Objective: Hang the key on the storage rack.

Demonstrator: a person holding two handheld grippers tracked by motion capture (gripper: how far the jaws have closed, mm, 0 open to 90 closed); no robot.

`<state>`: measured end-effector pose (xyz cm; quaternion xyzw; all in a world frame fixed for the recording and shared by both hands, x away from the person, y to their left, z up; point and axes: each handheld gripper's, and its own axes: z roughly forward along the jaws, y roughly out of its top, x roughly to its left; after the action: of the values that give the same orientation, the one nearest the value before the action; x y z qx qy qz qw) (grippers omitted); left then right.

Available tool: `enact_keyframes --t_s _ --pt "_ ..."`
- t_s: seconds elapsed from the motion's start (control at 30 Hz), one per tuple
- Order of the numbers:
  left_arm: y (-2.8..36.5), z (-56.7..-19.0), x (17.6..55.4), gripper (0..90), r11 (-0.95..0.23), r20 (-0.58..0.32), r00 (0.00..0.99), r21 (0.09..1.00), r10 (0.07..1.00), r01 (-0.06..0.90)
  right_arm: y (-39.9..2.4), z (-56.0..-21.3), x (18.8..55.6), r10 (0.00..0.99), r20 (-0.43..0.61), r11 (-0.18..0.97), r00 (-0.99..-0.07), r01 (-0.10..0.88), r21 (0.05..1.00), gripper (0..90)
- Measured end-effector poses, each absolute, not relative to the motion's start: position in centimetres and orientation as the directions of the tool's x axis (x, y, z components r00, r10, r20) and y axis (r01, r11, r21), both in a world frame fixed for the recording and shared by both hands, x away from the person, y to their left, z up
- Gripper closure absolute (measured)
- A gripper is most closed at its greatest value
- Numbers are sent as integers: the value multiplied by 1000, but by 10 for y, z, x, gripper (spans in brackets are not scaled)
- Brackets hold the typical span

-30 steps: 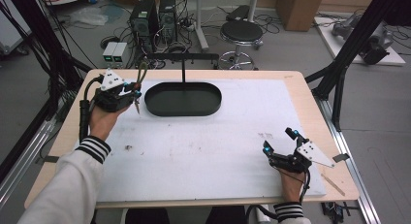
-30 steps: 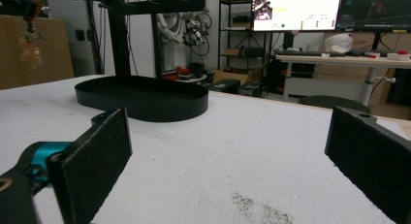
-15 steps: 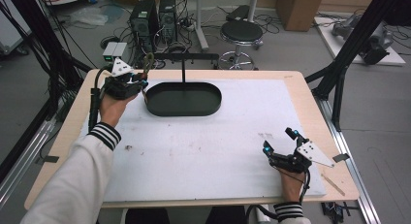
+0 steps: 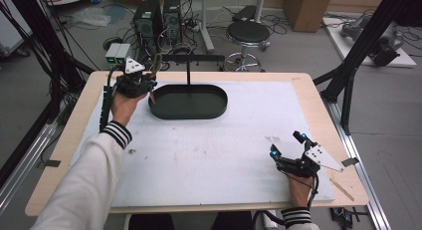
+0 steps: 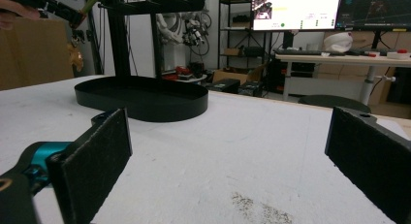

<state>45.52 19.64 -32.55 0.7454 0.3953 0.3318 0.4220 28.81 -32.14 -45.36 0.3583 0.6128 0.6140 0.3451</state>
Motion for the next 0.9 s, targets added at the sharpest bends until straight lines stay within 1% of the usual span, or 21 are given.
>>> enact_keyframes --t_s 0.2,0.6,0.9 --pt "196 -331 460 722 -332 161 455 886 876 324 -322 -454 288 862 19 -13 -506 16 1000 18" --pt "197 -341 469 722 -303 129 426 878 895 370 -322 -454 288 863 18 -12 -504 14 1000 18" --pt "198 -347 475 722 -303 129 412 870 902 389 -322 -454 288 863 21 -14 -504 17 1000 18"
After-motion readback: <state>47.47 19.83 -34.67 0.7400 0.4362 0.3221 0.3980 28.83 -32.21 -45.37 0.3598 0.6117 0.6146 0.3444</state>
